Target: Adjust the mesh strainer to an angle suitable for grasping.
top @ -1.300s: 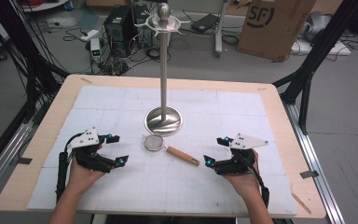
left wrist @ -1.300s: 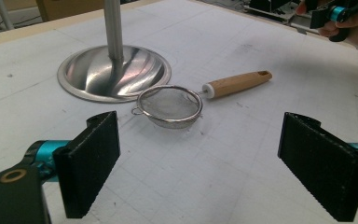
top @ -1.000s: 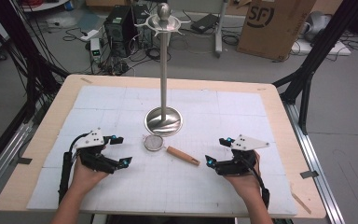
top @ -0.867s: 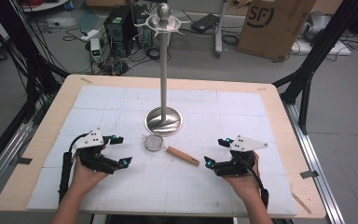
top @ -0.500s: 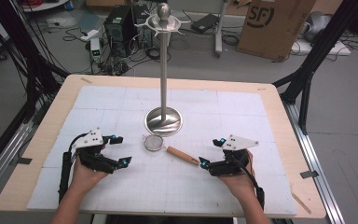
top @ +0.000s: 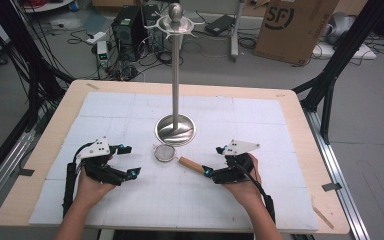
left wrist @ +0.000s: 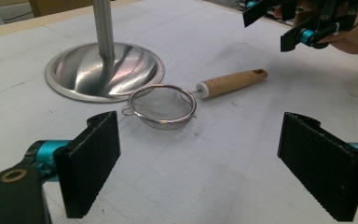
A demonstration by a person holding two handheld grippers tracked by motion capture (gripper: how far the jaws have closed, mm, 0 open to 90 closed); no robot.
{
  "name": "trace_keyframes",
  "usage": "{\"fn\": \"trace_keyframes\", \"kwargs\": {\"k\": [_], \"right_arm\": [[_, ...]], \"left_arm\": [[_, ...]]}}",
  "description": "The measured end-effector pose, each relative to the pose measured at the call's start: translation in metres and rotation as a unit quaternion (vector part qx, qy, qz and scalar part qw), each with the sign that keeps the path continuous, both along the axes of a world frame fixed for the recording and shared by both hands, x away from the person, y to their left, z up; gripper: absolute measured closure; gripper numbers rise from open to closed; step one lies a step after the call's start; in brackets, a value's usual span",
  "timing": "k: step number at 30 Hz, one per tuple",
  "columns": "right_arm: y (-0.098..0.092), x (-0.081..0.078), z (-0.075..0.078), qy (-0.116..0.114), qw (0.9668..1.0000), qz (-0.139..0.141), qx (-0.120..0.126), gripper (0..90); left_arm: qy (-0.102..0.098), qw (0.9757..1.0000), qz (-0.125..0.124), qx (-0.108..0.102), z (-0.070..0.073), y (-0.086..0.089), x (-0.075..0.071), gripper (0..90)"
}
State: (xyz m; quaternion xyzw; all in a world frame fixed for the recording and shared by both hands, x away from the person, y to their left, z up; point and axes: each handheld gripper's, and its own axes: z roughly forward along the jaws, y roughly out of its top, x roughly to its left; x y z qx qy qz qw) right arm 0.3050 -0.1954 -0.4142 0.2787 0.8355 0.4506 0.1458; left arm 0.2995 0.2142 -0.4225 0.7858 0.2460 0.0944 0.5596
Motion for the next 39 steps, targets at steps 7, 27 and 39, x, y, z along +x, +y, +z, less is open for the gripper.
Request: {"fn": "trace_keyframes", "kwargs": {"k": [7,27,39], "right_arm": [[0.008,0.006,-0.002,0.006,0.9999,0.004,-0.011,19.8],[0.051,0.023,-0.015,0.03,0.995,0.045,-0.083,39.2],[0.062,0.026,-0.026,0.046,0.9903,0.056,-0.119,59.5]], "left_arm": [[0.001,1.0,0.0,-0.001,0.0,0.0,0.001,13.6],[0.004,1.0,0.0,-0.004,-0.001,0.001,0.001,13.7],[0.004,1.0,-0.001,-0.006,-0.001,0.0,0.002,13.9]]}}
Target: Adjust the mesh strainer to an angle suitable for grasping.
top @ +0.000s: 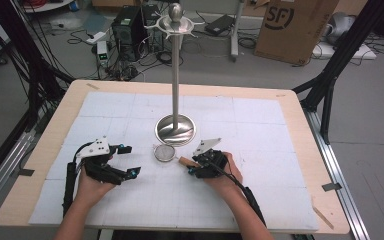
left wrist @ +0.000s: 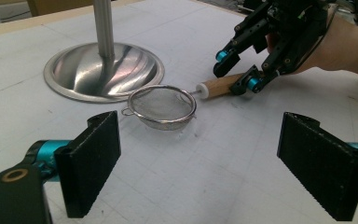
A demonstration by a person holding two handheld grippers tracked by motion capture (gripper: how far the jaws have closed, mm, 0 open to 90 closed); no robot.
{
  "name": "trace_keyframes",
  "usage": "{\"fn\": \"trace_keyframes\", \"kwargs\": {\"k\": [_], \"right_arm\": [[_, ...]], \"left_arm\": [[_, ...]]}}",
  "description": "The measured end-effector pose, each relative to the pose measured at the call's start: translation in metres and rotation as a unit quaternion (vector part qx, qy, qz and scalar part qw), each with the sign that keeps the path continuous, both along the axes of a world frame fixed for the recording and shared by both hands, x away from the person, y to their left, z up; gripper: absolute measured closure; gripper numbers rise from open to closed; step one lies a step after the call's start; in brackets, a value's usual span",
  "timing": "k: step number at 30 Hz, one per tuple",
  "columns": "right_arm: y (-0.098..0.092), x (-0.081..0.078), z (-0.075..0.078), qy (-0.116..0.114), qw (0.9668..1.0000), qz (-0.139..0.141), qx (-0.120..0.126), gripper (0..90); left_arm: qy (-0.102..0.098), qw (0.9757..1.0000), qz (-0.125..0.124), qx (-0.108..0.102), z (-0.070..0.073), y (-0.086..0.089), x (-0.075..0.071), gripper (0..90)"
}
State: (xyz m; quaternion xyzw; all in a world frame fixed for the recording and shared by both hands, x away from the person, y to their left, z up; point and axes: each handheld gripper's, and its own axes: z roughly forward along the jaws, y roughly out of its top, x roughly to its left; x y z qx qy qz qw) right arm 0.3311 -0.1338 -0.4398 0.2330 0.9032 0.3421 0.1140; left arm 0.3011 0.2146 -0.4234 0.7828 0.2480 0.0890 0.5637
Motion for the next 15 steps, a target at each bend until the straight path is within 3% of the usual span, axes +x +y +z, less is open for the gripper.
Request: {"fn": "trace_keyframes", "kwargs": {"k": [3,13,15], "right_arm": [[0.0004,-0.0005,0.0007,0.004,0.9999,0.009,0.0,66.0],[0.0003,-0.0025,0.0015,0.015,0.9998,0.015,0.005,66.7],[0.0022,-0.0039,0.0011,0.016,0.9995,0.026,0.008,66.7]], "left_arm": [[0.001,1.0,0.001,0.0,-0.0002,0.0003,0.0004,13.9],[0.001,1.0,0.0,-0.001,0.0004,0.0006,-0.0001,14.1],[0.0,1.0,0.0,-0.002,0.0002,0.001,0.0004,14.2]]}}
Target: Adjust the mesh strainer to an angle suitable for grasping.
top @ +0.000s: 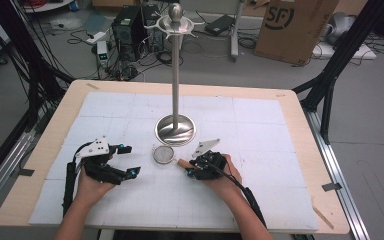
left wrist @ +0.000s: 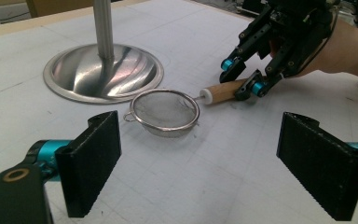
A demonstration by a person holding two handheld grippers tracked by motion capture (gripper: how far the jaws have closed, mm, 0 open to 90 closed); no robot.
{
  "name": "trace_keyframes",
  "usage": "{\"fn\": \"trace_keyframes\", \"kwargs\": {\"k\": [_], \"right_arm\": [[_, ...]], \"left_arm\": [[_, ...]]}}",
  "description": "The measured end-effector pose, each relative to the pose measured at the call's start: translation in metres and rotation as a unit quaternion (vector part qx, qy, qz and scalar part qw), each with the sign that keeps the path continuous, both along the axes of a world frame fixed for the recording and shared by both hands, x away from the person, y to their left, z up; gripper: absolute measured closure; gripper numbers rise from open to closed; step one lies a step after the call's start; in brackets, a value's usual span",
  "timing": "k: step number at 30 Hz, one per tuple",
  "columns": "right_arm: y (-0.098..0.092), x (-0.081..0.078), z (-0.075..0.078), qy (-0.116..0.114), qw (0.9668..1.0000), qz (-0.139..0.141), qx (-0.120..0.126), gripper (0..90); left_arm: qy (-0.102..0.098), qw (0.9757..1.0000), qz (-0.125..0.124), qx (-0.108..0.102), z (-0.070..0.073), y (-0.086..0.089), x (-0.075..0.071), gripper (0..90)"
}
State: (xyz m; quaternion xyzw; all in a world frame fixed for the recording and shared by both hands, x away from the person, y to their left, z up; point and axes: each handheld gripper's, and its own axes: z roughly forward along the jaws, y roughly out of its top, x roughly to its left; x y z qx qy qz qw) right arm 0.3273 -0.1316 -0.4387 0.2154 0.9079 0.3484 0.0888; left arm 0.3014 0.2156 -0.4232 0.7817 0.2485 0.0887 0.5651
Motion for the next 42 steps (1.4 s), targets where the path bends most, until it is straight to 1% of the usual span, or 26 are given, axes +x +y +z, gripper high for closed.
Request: {"fn": "trace_keyframes", "kwargs": {"k": [1,2,4,7,9,10,12,13,17,20,22,24,25,28,29,30,31,33,34,35,38,40,42], "right_arm": [[0.0,0.0,0.0,0.0,1.0,0.0,0.0,66.7],[0.002,-0.002,0.0,0.006,1.0,0.004,0.002,66.7],[0.005,-0.005,0.001,0.006,0.9999,0.01,0.006,67.9],[0.008,-0.008,0.004,0.008,0.9994,0.024,0.025,69.5],[0.009,-0.009,0.004,0.01,0.9993,0.026,0.025,69.4],[0.013,-0.01,0.004,0.004,0.9996,0.025,0.012,69.4],[0.014,-0.01,0.003,0.001,0.9996,0.027,0.01,69.5],[0.015,-0.01,0.002,0.005,0.9996,0.027,0.01,69.5],[0.02,-0.012,0.002,0.003,0.9994,0.032,0.009,69.6],[0.025,-0.014,0.002,0.0,0.999,0.043,0.007,69.6],[0.033,-0.017,0.002,0.005,0.9985,0.054,0.01,69.6],[0.036,-0.018,0.002,0.006,0.9984,0.056,0.01,69.6],[0.043,-0.021,0.002,0.007,0.9975,0.069,0.01,69.6],[0.054,-0.026,0.002,0.007,0.9961,0.088,0.01,69.6],[0.054,-0.026,0.002,0.007,0.9961,0.088,0.01,69.6],[0.061,-0.03,0.002,0.005,0.9947,0.102,0.009,69.6],[0.061,-0.03,0.002,0.005,0.9947,0.102,0.009,69.6],[0.07,-0.035,0.001,0.006,0.993,0.117,0.011,69.6],[0.07,-0.035,0.001,0.006,0.993,0.117,0.011,69.6],[0.074,-0.038,0.001,0.006,0.9919,0.127,0.013,69.5],[0.075,-0.039,0.001,0.002,0.9915,0.13,0.009,69.0],[0.074,-0.039,0.0,-0.002,0.993,0.118,-0.004,60.9],[0.073,-0.039,0.0,-0.004,0.9935,0.114,-0.008,59.6]], "left_arm": [[0.0,1.0,0.0,0.001,0.0,0.0,0.0,14.2],[0.0,1.0,-0.001,0.001,0.0,0.0,0.0,14.2],[-0.001,1.0,0.0,0.001,0.0,0.001,0.0,14.2],[0.0,1.0,-0.001,0.0,0.0,0.001,0.0,14.3],[0.0,1.0,-0.001,-0.001,0.0,0.0,0.0,14.3],[0.0,1.0,-0.001,-0.001,0.0,0.0,0.0,14.3],[0.0,1.0,-0.002,-0.002,0.001,0.001,0.0,14.3],[0.0,1.0,-0.001,-0.003,0.001,0.0,0.0,14.3],[-0.001,1.0,-0.001,-0.004,0.001,0.001,0.0,14.3],[-0.002,1.0,-0.002,-0.004,0.001,0.001,0.0,14.3],[-0.002,1.0,-0.002,-0.004,0.001,0.002,0.0,14.3],[-0.001,1.0,-0.001,-0.004,0.002,0.002,0.0,14.3],[-0.003,1.0,-0.001,-0.003,0.002,0.002,0.0,14.4],[-0.001,1.0,0.0,-0.006,0.002,0.002,0.0,14.4],[-0.003,1.0,0.001,-0.006,0.002,0.002,0.0,14.4],[-0.003,1.0,0.001,-0.006,0.003,0.003,-0.001,14.4],[-0.003,1.0,0.001,-0.007,0.003,0.003,-0.001,14.4],[-0.004,1.0,0.001,-0.007,0.003,0.003,-0.001,14.4],[-0.004,1.0,0.001,-0.007,0.003,0.004,-0.001,14.4],[-0.004,1.0,0.001,-0.007,0.003,0.004,-0.001,14.4],[-0.004,1.0,0.001,-0.007,0.003,0.004,-0.001,14.4],[-0.003,1.0,0.001,-0.006,0.003,0.003,-0.001,14.4],[-0.004,1.0,0.001,-0.006,0.003,0.004,-0.001,14.3]]}}
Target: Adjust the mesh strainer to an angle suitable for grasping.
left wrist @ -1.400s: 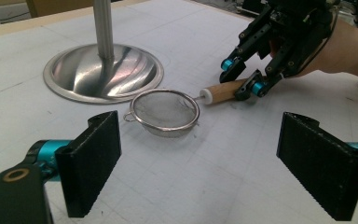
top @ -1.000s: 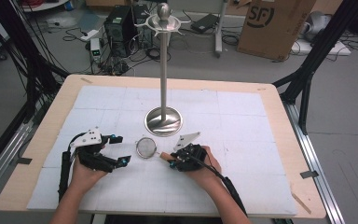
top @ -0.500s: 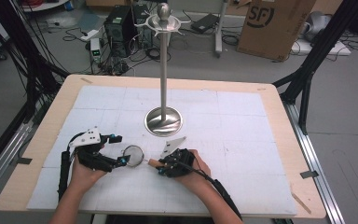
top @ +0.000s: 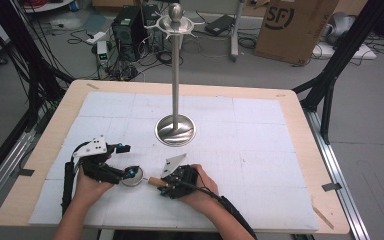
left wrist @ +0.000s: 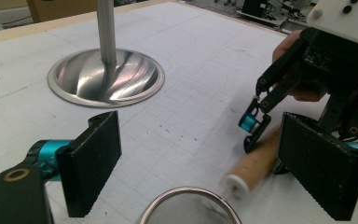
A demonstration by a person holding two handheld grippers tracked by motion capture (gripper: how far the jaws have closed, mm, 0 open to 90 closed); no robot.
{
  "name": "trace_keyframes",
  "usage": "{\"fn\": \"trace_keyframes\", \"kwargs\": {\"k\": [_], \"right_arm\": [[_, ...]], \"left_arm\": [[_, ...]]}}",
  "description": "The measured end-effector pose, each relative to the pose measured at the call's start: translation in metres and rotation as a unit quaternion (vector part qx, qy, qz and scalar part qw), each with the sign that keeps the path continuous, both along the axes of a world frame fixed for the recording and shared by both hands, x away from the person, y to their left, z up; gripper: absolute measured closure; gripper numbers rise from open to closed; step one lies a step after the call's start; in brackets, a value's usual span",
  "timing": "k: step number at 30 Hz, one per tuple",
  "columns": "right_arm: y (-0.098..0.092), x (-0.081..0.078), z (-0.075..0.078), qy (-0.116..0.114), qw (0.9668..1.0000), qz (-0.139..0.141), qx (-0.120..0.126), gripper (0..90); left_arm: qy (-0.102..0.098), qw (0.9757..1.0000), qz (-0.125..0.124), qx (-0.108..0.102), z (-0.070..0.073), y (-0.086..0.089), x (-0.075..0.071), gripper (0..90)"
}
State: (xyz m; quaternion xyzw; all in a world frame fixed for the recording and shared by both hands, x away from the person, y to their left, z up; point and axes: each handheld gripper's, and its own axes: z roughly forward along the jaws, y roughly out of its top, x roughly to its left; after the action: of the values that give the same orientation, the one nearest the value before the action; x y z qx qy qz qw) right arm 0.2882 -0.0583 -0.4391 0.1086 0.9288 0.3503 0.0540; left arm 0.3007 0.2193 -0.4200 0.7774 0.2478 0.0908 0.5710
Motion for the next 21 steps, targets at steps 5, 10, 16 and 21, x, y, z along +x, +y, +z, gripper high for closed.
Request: {"fn": "trace_keyframes", "kwargs": {"k": [5,10,16,21], "right_arm": [[-0.01,0.002,0.001,-0.011,0.9998,-0.015,-0.006,57.5],[-0.028,0.007,0.0,-0.011,0.9989,-0.046,0.0,56.8],[-0.05,0.018,0.001,-0.011,0.9954,-0.095,0.01,57.0],[-0.061,0.027,0.001,-0.002,0.9914,-0.129,0.02,57.2]], "left_arm": [[0.001,1.0,0.0,0.0,0.0,0.0,0.0,14.4],[0.002,1.0,0.001,0.0,0.0,0.0,0.0,14.4],[0.001,1.0,0.0,0.0,0.0,0.0,0.0,14.4],[0.0,1.0,-0.001,0.002,0.0,0.0,0.0,14.4]]}}
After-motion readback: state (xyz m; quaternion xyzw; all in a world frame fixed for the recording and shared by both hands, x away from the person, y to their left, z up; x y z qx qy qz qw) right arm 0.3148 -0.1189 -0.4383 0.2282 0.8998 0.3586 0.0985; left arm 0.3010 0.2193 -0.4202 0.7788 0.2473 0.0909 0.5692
